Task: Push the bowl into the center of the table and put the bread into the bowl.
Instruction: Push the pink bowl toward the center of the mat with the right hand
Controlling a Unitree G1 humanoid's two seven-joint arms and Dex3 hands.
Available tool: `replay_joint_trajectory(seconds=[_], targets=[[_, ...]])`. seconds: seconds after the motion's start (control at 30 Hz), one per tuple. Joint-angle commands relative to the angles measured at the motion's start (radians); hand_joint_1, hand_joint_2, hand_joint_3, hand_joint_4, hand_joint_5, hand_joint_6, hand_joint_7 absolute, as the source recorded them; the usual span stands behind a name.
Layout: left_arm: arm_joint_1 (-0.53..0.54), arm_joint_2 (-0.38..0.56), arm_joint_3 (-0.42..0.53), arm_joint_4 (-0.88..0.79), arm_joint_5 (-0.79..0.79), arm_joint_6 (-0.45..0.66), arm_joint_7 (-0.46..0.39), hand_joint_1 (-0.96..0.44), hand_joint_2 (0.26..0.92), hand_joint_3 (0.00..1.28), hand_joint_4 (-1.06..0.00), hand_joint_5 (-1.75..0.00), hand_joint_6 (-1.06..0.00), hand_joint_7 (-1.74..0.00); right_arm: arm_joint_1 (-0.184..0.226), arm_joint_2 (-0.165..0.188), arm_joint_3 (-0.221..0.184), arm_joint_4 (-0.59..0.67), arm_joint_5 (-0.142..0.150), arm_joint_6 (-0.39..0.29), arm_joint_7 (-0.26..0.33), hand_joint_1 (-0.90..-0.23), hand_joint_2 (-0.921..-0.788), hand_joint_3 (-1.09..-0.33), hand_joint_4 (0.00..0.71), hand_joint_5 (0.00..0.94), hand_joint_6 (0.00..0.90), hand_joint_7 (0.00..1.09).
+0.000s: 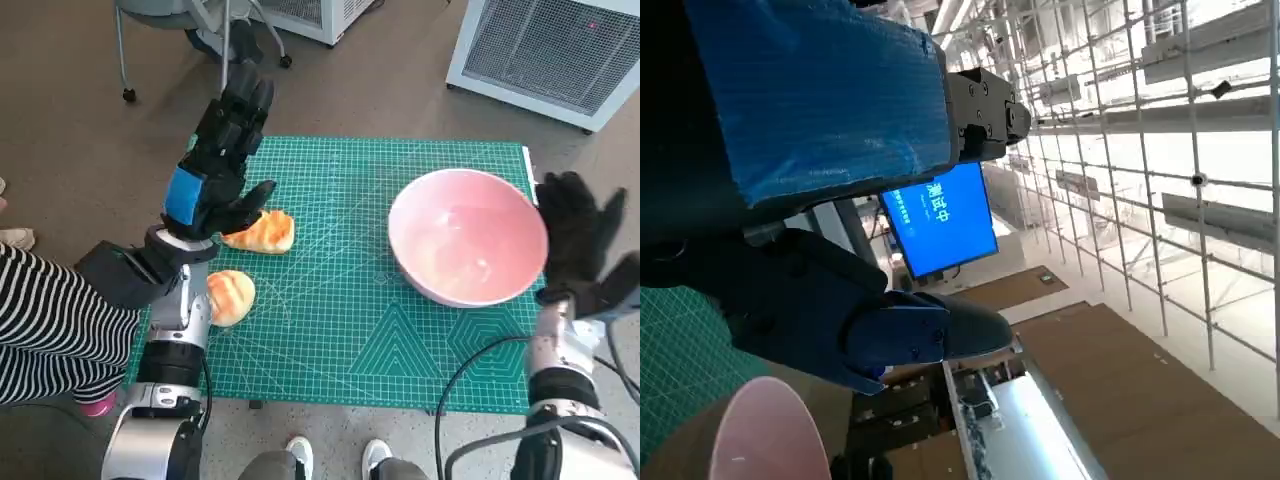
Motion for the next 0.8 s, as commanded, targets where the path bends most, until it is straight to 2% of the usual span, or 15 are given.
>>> replay_joint_trajectory(seconds=[0.03, 0.3, 0.5, 0.8], targets=[[0.005, 0.007, -0.003, -0.02, 0.015, 0.002, 0.005, -0.66, 0.921, 0.37, -0.02, 0.0, -0.12, -0.09, -0.002, 0.023, 0.016, 0.028, -0.019, 0.037, 0.0, -0.655, -0.921, -0.79, 0.108, 0.003, 0.051, 0.28], [0.008, 0.011, -0.001, -0.018, 0.016, 0.0, 0.004, -0.67, 0.921, 0.37, -0.01, 0.0, -0.12, -0.09, -0.018, 0.044, 0.044, 0.029, -0.04, 0.049, 0.006, -0.675, -0.921, -0.78, 0.11, 0.003, 0.061, 0.27], [0.007, 0.013, 0.002, -0.01, 0.012, 0.0, 0.0, -0.67, 0.921, 0.37, -0.01, 0.0, -0.11, -0.08, -0.031, 0.065, 0.064, 0.027, -0.047, 0.055, 0.004, -0.662, -0.921, -0.791, 0.111, 0.003, 0.062, 0.26], [0.005, 0.012, 0.003, -0.004, 0.014, 0.002, 0.004, -0.66, 0.921, 0.38, -0.01, 0.0, -0.11, -0.09, -0.056, 0.103, 0.069, 0.025, -0.051, 0.057, 0.005, -0.633, -0.921, -0.836, 0.116, 0.003, 0.062, 0.25]])
